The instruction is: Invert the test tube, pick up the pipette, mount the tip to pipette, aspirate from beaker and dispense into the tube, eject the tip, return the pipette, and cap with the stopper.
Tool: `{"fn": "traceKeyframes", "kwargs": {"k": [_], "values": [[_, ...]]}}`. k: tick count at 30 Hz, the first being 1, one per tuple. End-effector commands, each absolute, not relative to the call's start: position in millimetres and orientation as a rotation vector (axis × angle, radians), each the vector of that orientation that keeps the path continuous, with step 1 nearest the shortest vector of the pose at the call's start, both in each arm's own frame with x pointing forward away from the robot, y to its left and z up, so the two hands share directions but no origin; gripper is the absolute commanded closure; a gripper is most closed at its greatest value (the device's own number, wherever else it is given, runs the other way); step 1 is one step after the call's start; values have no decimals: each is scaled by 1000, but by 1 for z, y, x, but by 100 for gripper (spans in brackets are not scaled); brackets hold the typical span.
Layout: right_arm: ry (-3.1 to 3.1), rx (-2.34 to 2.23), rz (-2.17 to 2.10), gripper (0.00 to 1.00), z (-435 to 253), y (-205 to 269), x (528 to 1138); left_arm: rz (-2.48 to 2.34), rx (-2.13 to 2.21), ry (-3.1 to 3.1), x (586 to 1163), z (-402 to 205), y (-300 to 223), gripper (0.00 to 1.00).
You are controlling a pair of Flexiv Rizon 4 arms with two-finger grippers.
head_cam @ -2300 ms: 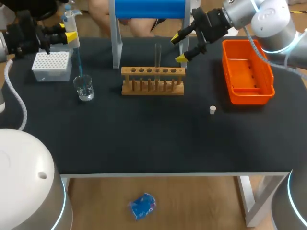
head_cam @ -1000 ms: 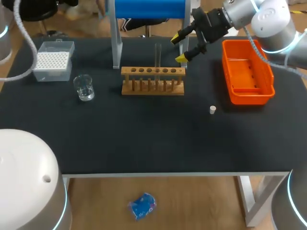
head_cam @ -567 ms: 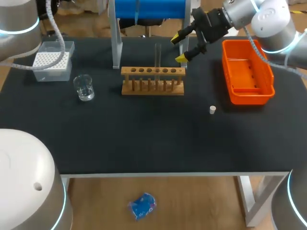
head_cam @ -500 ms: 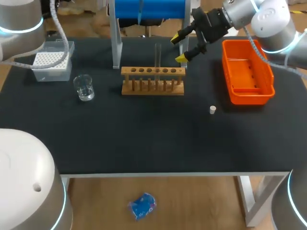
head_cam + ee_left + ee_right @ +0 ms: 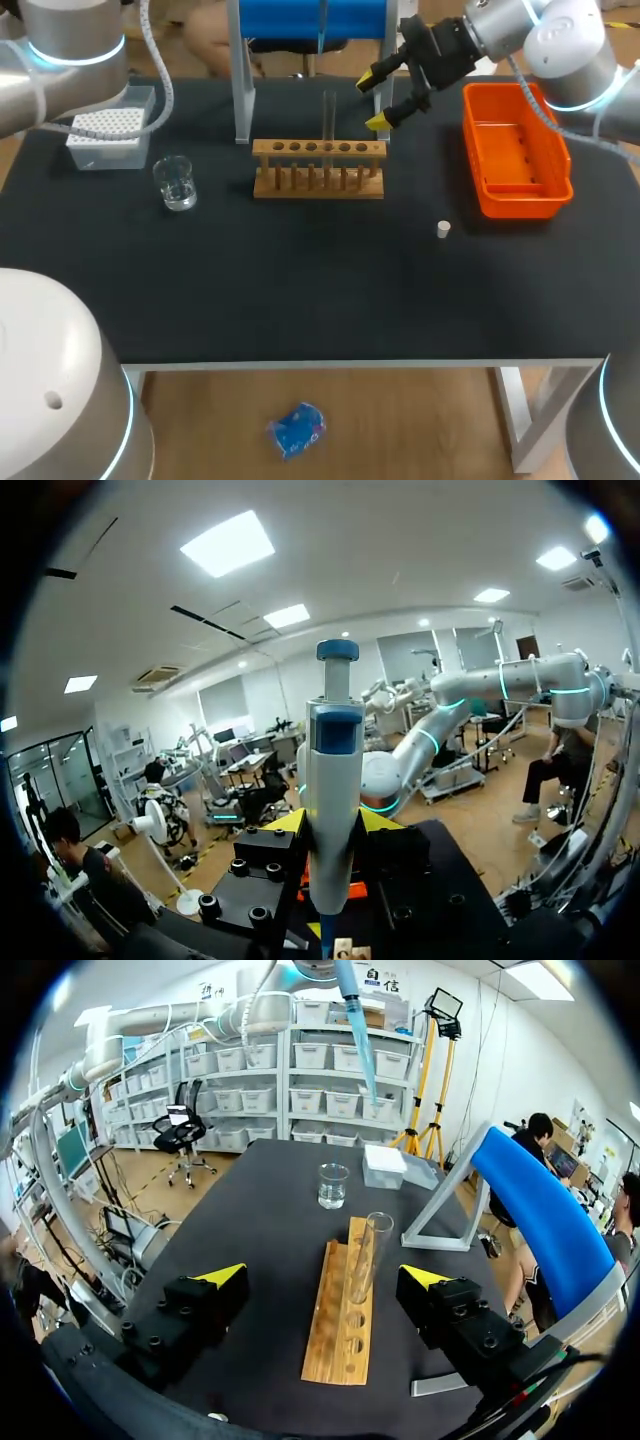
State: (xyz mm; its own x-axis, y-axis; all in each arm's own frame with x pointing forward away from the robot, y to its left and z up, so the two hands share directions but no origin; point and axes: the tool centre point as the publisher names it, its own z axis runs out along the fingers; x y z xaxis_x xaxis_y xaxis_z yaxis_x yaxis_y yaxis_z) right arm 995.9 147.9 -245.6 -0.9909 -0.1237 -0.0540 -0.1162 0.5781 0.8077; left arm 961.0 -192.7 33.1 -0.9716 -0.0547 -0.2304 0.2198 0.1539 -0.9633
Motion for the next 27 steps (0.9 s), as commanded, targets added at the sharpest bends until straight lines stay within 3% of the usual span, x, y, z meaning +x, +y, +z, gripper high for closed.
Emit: {"fn": "traceKeyframes", "kwargs": {"k": [1, 27], "values": [[-2783, 214, -1421, 0, -245, 147, 996, -1908, 165, 2219, 961, 34, -192, 100], [-2783, 214, -1421, 0, -245, 147, 996, -1960, 91, 2281, 980, 21, -197, 100]]}}
